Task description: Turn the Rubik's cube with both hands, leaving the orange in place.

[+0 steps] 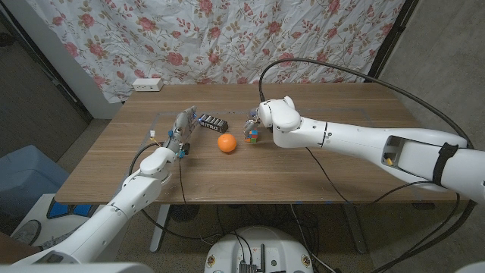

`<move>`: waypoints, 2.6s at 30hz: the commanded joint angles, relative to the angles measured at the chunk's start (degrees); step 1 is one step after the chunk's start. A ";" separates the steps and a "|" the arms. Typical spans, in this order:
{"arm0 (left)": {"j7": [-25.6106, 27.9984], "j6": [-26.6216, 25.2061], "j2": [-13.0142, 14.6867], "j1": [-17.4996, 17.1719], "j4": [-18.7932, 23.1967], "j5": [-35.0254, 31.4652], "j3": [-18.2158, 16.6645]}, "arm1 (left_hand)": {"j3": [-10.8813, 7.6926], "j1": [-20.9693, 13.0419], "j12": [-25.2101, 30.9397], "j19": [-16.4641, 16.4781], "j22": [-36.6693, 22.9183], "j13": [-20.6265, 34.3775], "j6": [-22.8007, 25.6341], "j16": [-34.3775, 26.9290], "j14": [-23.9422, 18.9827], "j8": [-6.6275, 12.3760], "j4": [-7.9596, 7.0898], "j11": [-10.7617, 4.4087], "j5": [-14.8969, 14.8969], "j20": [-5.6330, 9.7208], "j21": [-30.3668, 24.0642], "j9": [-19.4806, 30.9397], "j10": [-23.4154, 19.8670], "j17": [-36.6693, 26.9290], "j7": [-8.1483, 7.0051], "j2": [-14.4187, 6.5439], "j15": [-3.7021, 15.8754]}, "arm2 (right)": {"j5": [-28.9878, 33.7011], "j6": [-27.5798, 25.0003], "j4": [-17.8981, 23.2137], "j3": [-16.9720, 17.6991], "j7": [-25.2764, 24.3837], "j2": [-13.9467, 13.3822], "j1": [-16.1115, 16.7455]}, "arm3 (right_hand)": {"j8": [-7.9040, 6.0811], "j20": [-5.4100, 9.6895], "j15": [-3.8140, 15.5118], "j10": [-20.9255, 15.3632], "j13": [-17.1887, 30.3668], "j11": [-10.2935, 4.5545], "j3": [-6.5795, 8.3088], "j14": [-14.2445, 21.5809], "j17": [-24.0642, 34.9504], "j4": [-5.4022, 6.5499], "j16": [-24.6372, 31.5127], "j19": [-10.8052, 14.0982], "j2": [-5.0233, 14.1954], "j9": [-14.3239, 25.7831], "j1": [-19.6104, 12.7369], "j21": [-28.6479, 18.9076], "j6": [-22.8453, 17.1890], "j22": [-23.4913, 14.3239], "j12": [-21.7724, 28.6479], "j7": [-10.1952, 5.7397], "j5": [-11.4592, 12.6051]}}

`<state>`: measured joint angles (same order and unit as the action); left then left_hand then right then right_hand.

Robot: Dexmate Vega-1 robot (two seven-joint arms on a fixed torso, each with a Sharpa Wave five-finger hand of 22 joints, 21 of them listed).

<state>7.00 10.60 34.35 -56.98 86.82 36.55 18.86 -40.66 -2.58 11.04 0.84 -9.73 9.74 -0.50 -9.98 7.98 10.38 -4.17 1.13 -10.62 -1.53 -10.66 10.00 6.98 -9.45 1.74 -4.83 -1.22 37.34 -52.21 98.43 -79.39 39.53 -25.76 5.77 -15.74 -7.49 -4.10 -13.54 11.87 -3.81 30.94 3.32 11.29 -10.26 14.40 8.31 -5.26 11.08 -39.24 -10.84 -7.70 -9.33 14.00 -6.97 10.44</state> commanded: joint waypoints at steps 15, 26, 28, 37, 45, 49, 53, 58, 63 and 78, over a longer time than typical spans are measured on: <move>-2.38 -0.37 -0.54 2.54 -2.82 0.39 0.86 | -0.52 0.58 -0.03 0.05 -0.11 0.31 0.28 -0.19 0.34 0.20 0.08 0.14 -0.26 -0.44 -0.32 0.12 -0.17 -0.30 0.35 -4.29 -0.07 | 5.13 -2.62 -1.31 0.36 -5.99 1.11 3.45 | -2.88 0.92 3.85 -10.03 0.94 -3.51 -0.33 6.49 0.04 0.19 1.63 4.74 -2.28 0.08 -4.80 -0.50 -8.25 -0.17 1.97 -3.14 0.94; -3.08 -0.47 -0.62 3.05 -3.52 0.58 1.10 | -0.53 0.64 -0.01 0.03 -0.11 0.31 0.25 -0.20 0.32 0.16 0.05 0.18 -0.26 -0.41 -0.31 0.13 -0.27 -0.31 0.39 -4.28 -0.07 | 7.22 -3.13 -1.45 0.65 -8.76 1.50 5.50 | -4.16 1.60 5.65 -14.09 1.36 -4.21 -0.61 9.23 -0.01 -0.03 2.21 6.67 -2.87 0.09 -7.46 -0.46 -12.02 -0.15 2.65 -4.47 1.63; -3.03 -0.53 -0.55 3.02 -3.46 0.58 1.07 | -0.53 0.65 -0.02 0.05 -0.11 0.31 0.26 -0.21 0.31 0.16 0.05 0.14 -0.26 -0.43 -0.31 0.13 -0.27 -0.31 0.38 -4.26 -0.06 | 7.37 -3.10 -1.52 0.90 -9.25 1.58 5.89 | -4.39 1.64 5.91 -14.60 1.43 -4.21 -0.62 9.54 -0.01 -0.04 2.27 6.77 -2.89 0.10 -7.93 -0.39 -12.65 -0.15 2.73 -4.82 1.69; -2.87 -0.39 -0.17 2.82 -3.04 0.43 0.85 | -0.55 0.65 -0.04 0.07 -0.11 0.31 0.31 -0.18 0.36 0.17 0.06 0.14 -0.26 -0.45 -0.32 0.13 -0.25 -0.31 0.39 -4.27 -0.10 | 8.90 -3.47 -2.40 1.23 -11.13 2.10 7.21 | -5.16 2.22 7.11 -17.30 1.81 -6.23 -1.06 11.26 0.10 0.27 2.71 7.91 -2.87 0.22 -9.61 -0.28 -14.87 -0.15 3.09 -5.32 1.87; -2.67 -0.73 0.10 2.52 -2.49 0.58 0.69 | -0.56 0.65 -0.05 0.07 -0.11 0.32 0.31 -0.17 0.39 0.16 0.07 0.17 -0.26 -0.42 -0.32 0.13 -0.24 -0.30 0.43 -4.28 -0.07 | 9.48 -2.95 -2.35 1.97 -11.91 2.13 8.08 | -6.25 2.42 8.01 -19.75 2.12 -7.36 -1.59 12.77 0.20 0.42 3.17 8.52 -2.76 0.51 -10.62 -0.14 -17.31 -0.16 3.45 -5.46 1.99; -2.56 -0.89 0.33 2.33 -2.06 0.58 0.59 | -0.56 0.66 -0.06 0.06 -0.11 0.32 0.33 -0.18 0.37 0.16 0.07 0.13 -0.25 -0.41 -0.31 0.13 -0.23 -0.30 0.39 -4.30 -0.06 | 9.75 -2.66 -2.36 2.43 -12.58 2.14 8.58 | -6.97 2.71 8.48 -21.02 2.29 -7.66 -1.87 13.24 0.26 0.47 3.29 8.89 -2.61 0.69 -11.25 -0.11 -18.86 -0.16 3.57 -5.50 2.07; -2.63 -1.03 0.50 2.33 -1.88 0.59 0.56 | -0.57 0.64 -0.06 0.07 -0.11 0.32 0.27 -0.17 0.37 0.13 0.10 0.15 -0.26 -0.40 -0.31 0.13 -0.24 -0.29 0.38 -4.31 -0.06 | 9.89 -2.63 -2.37 2.78 -12.48 2.16 8.82 | -7.55 2.86 8.78 -22.21 2.46 -8.20 -2.16 13.86 0.30 0.52 3.48 9.12 -2.50 0.83 -11.80 -0.06 -20.03 -0.16 3.69 -5.54 2.12; -2.74 -1.17 0.47 2.54 -1.99 0.60 0.64 | -0.56 0.66 -0.07 0.05 -0.11 0.32 0.30 -0.18 0.37 0.14 0.09 0.14 -0.25 -0.39 -0.31 0.13 -0.23 -0.30 0.36 -4.29 -0.04 | 10.17 -2.27 -2.58 3.13 -12.72 2.19 9.10 | -8.03 3.18 9.29 -23.85 2.65 -8.43 -2.43 14.70 0.37 0.60 3.79 9.44 -2.25 0.96 -12.34 -0.05 -20.97 -0.17 4.00 -5.59 2.17; -2.77 -1.31 0.36 2.76 -2.23 0.61 0.73 | -0.56 0.68 -0.06 0.06 -0.11 0.32 0.29 -0.18 0.37 0.13 0.08 0.14 -0.25 -0.36 -0.31 0.13 -0.26 -0.30 0.37 -4.29 -0.04 | 10.17 -1.78 -2.65 3.64 -12.89 2.19 9.42 | -8.83 3.52 9.81 -25.49 2.92 -8.54 -2.75 15.71 0.45 0.65 4.17 9.87 -1.87 1.14 -13.11 -0.04 -22.58 -0.16 4.20 -5.61 2.18; -2.52 -1.49 0.29 2.98 -2.32 0.45 0.82 | -0.58 0.69 -0.07 0.08 -0.11 0.32 0.33 -0.19 0.35 0.13 0.08 0.16 -0.25 -0.42 -0.31 0.13 -0.26 -0.30 0.42 -4.29 -0.11 | 10.89 -0.02 -2.81 5.54 -15.88 1.98 11.10 | -11.62 3.90 12.04 -31.55 3.94 -8.69 -4.28 18.82 0.90 0.98 5.58 11.31 -0.87 1.62 -14.56 -0.06 -28.25 -0.16 5.15 -5.66 1.96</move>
<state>4.26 9.32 34.66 -54.16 84.52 37.14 19.59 -40.88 -2.58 11.04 0.84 -9.72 9.74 -0.51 -9.98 7.98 10.38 -3.94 1.13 -10.62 -1.53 -10.66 9.99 6.98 -9.46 1.75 -4.84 -1.23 47.66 -53.57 95.76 -75.38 26.01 -23.63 15.45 -26.80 -3.57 2.46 -43.74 15.44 -12.50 27.12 21.32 11.88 -9.33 19.48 18.74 -6.45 12.38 -52.81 -10.84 -34.75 -9.35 18.66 -12.70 12.36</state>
